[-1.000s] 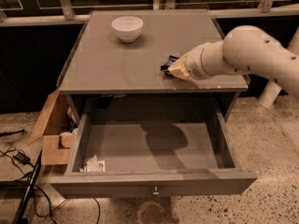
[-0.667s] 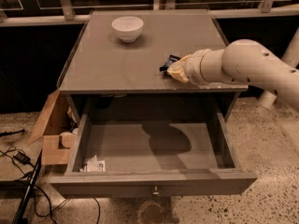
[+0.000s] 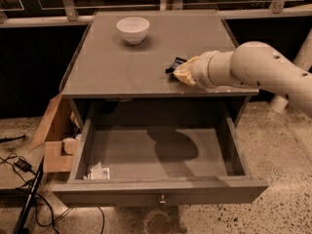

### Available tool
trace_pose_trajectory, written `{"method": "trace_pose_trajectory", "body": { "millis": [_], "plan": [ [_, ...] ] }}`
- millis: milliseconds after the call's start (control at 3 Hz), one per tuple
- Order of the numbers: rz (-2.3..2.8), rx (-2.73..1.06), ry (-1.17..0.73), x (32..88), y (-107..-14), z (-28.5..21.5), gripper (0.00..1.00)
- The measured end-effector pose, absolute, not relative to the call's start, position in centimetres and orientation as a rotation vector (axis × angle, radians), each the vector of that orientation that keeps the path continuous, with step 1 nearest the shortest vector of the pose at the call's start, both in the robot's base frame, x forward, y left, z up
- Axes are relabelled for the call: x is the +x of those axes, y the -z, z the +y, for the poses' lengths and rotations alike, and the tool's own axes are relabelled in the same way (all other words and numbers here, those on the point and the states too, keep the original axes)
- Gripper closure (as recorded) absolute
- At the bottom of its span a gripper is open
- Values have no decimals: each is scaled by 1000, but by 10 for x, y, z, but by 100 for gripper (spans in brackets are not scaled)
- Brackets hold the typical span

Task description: Pick rxbar blueberry from top drawer and place on counter

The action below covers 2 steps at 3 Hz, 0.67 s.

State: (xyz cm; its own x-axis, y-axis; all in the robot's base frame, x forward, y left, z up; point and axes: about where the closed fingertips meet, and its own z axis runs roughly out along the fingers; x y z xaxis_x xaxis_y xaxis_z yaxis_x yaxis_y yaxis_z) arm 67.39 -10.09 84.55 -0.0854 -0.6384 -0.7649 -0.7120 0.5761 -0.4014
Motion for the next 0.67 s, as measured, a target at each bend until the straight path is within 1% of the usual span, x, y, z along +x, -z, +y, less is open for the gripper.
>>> {"method": "trace_pose_trajectory", "body": {
  "millis": [667],
  "plan": [
    [1783, -1113, -87, 674, -846, -99, 14]
  ]
}}
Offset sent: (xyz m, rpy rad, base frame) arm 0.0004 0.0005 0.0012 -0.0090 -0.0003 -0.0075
